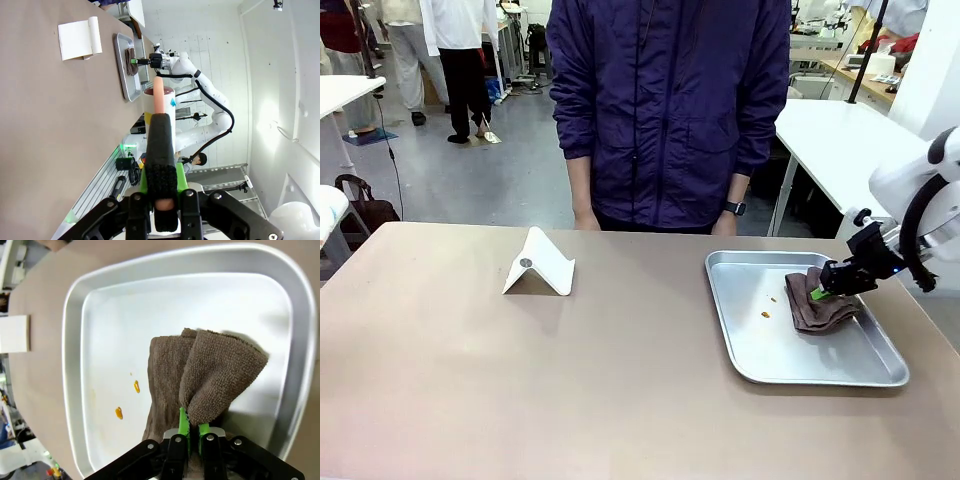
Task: Clean the surface of the table.
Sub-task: Clean the area not pointed to by the person.
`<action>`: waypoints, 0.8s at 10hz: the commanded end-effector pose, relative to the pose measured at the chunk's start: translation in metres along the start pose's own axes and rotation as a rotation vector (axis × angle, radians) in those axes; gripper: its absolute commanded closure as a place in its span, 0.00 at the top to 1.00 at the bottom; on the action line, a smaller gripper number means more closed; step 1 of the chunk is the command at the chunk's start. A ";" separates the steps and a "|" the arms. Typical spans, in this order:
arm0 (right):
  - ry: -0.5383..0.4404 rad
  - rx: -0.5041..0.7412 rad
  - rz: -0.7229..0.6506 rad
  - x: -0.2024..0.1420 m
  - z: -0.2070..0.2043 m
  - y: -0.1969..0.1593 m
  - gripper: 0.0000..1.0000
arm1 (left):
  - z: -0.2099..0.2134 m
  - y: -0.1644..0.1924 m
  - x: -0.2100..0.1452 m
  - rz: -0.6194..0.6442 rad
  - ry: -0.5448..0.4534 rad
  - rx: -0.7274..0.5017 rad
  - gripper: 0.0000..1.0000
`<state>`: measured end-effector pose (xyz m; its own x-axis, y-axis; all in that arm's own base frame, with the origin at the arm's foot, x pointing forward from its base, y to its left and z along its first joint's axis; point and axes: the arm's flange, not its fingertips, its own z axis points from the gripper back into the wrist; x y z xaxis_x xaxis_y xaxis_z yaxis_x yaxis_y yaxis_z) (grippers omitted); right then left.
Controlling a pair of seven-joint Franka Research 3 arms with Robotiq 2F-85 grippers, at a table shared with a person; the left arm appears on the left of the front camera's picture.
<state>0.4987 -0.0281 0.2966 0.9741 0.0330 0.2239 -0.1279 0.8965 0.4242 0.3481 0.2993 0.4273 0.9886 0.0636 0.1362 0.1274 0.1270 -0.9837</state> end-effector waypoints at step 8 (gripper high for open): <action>0.140 0.142 0.201 -0.010 -0.081 0.086 0.03 | 0.004 -0.007 -0.002 0.011 0.004 -0.002 0.22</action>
<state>0.5002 0.0632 0.2900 0.9498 0.2106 0.2315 -0.2991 0.8286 0.4732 0.3482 0.2992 0.4273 0.9886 0.0635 0.1362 0.1274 0.1273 -0.9836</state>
